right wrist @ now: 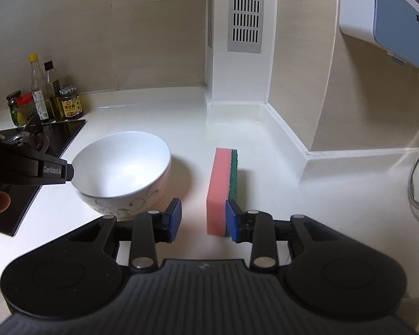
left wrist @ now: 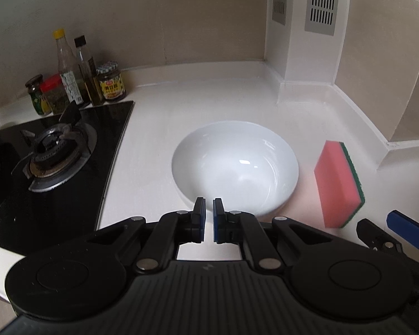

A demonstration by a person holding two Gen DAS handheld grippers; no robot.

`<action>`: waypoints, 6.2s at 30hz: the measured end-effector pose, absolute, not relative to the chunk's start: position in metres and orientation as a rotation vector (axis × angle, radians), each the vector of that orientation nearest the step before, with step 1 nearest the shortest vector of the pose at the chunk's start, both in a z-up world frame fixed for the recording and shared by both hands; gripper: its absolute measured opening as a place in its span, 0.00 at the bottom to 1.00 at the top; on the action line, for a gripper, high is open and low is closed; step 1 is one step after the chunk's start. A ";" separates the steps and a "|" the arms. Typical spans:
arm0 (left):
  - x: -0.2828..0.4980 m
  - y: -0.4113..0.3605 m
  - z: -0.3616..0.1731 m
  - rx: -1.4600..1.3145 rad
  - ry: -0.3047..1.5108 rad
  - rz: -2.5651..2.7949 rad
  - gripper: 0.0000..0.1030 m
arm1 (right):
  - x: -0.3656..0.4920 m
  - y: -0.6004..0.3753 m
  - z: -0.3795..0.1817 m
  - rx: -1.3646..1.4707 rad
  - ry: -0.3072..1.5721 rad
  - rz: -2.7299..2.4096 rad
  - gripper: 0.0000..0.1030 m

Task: Clean bowl
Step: 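Move the right tool toward the pink-and-green sponge on the counter, then close the right gripper on the pink-and-green sponge and lift it, then grasp the white bowl rim with the left gripper while the right carries the sponge over, then hold the bowl with the left gripper while the right scrubs its inside with the sponge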

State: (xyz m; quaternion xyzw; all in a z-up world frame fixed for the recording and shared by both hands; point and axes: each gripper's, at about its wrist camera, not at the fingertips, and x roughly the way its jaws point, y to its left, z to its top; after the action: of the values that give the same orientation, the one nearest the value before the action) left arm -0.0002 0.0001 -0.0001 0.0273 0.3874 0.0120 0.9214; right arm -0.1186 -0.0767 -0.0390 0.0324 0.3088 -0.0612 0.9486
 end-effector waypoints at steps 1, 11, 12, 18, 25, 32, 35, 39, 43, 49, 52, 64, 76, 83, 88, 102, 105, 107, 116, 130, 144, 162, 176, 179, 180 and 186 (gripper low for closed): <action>-0.002 0.001 -0.001 0.050 0.802 0.028 0.04 | -0.119 -0.077 -0.039 0.063 0.631 -0.126 0.29; -0.024 0.006 -0.012 -0.012 0.868 0.065 0.05 | -0.135 -0.079 -0.043 0.033 0.676 -0.151 0.29; -0.024 0.005 -0.010 -0.002 0.884 0.073 0.04 | -0.138 -0.076 -0.046 0.021 0.693 -0.161 0.29; -0.049 0.012 -0.014 -0.015 0.870 0.091 0.04 | -0.151 -0.079 -0.036 0.007 0.723 -0.131 0.29; -0.077 0.013 -0.014 -0.039 0.849 0.124 0.05 | -0.175 -0.078 -0.025 0.010 0.697 -0.025 0.29; -0.100 0.011 -0.024 0.001 0.860 0.158 0.04 | -0.191 -0.074 -0.025 -0.078 0.625 -0.032 0.29; -0.102 0.012 -0.029 -0.018 0.905 0.133 0.03 | -0.193 -0.085 -0.028 -0.006 0.633 0.011 0.29; -0.099 0.013 -0.035 -0.032 0.945 0.126 0.02 | -0.190 -0.087 -0.037 -0.007 0.681 0.003 0.29; -0.095 0.015 -0.034 -0.025 0.935 0.123 0.02 | -0.184 -0.087 -0.042 -0.008 0.702 -0.029 0.29; -0.083 0.023 -0.025 -0.030 0.905 0.118 0.02 | -0.170 -0.088 -0.046 0.011 0.717 -0.089 0.29; -0.074 0.030 -0.025 -0.034 0.908 0.124 0.02 | -0.161 -0.089 -0.048 0.025 0.723 -0.101 0.29; -0.026 0.060 -0.020 -0.049 0.873 0.125 0.02 | -0.108 -0.081 -0.050 0.033 0.719 -0.187 0.29; 0.019 0.078 -0.024 -0.048 0.872 0.060 0.02 | -0.068 -0.066 -0.062 0.019 0.728 -0.302 0.29; 0.032 0.079 -0.026 -0.042 0.878 0.042 0.02 | -0.060 -0.064 -0.067 0.007 0.746 -0.330 0.29; 0.040 0.073 -0.026 -0.048 0.879 0.064 0.02 | -0.052 -0.071 -0.070 0.003 0.762 -0.320 0.29; 0.051 0.064 -0.020 -0.045 0.873 0.097 0.02 | -0.036 -0.083 -0.076 0.043 0.791 -0.274 0.29; 0.053 0.063 -0.018 -0.048 0.867 0.098 0.02 | -0.032 -0.084 -0.080 0.055 0.807 -0.272 0.29; 0.054 0.063 -0.017 -0.052 0.863 0.099 0.02 | -0.029 -0.085 -0.085 0.052 0.827 -0.275 0.28; 0.065 0.075 -0.013 -0.134 0.857 0.094 0.02 | -0.039 -0.100 -0.081 0.128 0.758 -0.181 0.25; 0.098 0.068 -0.025 -0.242 0.931 0.053 0.02 | -0.035 -0.113 -0.051 0.114 0.671 -0.026 0.25; 0.139 0.069 -0.062 -0.293 1.180 0.060 0.06 | -0.012 -0.113 -0.048 0.082 0.653 0.096 0.25; 0.144 0.088 -0.065 -0.245 1.220 0.039 0.04 | 0.061 0.002 -0.033 -0.525 0.939 0.625 0.25; 0.135 0.097 -0.057 -0.223 1.219 -0.039 0.10 | 0.017 0.065 -0.077 -1.051 0.733 0.642 0.26; 0.133 0.099 -0.056 -0.221 1.218 -0.056 0.12 | 0.006 0.067 -0.080 -1.175 0.673 0.705 0.26; 0.133 0.101 -0.056 -0.221 1.218 -0.062 0.12 | 0.006 0.066 -0.080 -1.196 0.670 0.726 0.26; 0.138 0.108 -0.062 -0.269 1.241 -0.086 0.13 | -0.004 0.055 -0.082 -1.410 0.619 0.901 0.25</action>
State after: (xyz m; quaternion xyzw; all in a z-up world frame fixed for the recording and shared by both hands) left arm 0.1379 0.1082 -0.0616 -0.1254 0.5794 -0.0402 0.8043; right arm -0.0045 0.0547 -0.0818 -0.6150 0.2699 0.3932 0.6280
